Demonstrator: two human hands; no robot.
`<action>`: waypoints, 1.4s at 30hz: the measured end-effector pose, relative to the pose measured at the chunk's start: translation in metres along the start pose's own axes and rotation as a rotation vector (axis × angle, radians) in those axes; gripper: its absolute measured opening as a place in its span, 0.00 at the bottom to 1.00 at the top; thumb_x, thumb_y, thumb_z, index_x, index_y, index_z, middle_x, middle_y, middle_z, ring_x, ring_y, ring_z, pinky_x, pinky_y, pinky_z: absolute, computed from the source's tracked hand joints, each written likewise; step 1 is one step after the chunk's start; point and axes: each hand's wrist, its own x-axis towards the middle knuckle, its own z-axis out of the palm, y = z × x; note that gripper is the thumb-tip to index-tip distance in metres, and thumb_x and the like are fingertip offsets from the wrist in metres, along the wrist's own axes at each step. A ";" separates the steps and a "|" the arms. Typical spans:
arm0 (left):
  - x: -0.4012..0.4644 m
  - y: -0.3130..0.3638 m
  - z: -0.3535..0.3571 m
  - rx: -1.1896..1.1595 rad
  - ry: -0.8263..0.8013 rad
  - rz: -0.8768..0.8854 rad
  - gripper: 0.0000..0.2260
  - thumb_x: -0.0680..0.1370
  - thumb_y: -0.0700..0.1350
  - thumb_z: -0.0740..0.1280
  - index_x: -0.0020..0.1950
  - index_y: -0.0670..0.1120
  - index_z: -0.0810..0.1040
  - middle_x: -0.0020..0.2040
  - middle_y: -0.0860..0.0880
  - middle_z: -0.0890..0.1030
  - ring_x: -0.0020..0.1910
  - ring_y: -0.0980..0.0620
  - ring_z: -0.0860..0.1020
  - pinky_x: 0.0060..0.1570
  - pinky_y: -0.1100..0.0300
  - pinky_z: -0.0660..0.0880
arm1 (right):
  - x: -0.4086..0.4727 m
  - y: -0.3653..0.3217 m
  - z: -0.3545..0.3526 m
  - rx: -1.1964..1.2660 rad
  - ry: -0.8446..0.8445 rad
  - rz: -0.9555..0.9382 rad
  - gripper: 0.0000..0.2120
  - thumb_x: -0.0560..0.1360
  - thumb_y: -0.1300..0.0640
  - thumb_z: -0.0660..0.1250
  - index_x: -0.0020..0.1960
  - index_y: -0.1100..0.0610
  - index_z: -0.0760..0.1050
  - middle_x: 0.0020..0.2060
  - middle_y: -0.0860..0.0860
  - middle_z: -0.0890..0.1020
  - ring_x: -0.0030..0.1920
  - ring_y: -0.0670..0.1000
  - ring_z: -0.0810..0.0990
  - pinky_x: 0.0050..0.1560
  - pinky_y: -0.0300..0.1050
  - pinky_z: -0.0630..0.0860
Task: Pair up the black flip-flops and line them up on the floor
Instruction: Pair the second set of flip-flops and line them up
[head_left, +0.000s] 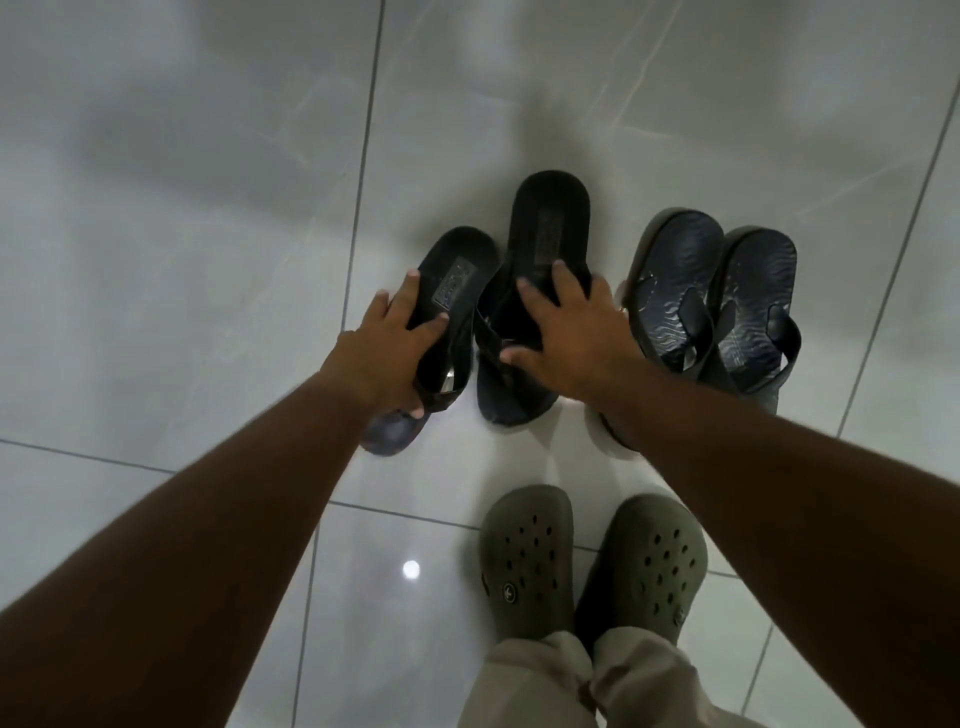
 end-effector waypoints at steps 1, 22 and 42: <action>-0.001 -0.002 0.002 0.046 -0.001 0.006 0.50 0.63 0.54 0.78 0.77 0.56 0.53 0.79 0.44 0.35 0.77 0.36 0.51 0.65 0.37 0.71 | -0.002 -0.003 0.006 -0.004 -0.046 0.007 0.39 0.74 0.34 0.63 0.78 0.46 0.52 0.79 0.55 0.44 0.76 0.68 0.50 0.70 0.67 0.61; -0.006 0.016 0.014 -0.089 0.035 -0.155 0.37 0.75 0.53 0.69 0.78 0.54 0.54 0.81 0.47 0.41 0.77 0.31 0.43 0.70 0.34 0.65 | -0.039 -0.021 0.045 0.132 0.017 0.110 0.33 0.79 0.50 0.65 0.78 0.57 0.54 0.78 0.62 0.40 0.79 0.64 0.45 0.74 0.63 0.61; -0.060 -0.153 0.018 -0.315 0.343 -0.479 0.15 0.77 0.45 0.66 0.63 0.43 0.79 0.79 0.42 0.60 0.72 0.37 0.67 0.65 0.48 0.68 | 0.064 -0.209 0.031 -0.020 0.084 -0.121 0.23 0.81 0.61 0.62 0.73 0.69 0.62 0.76 0.69 0.55 0.72 0.67 0.66 0.64 0.57 0.74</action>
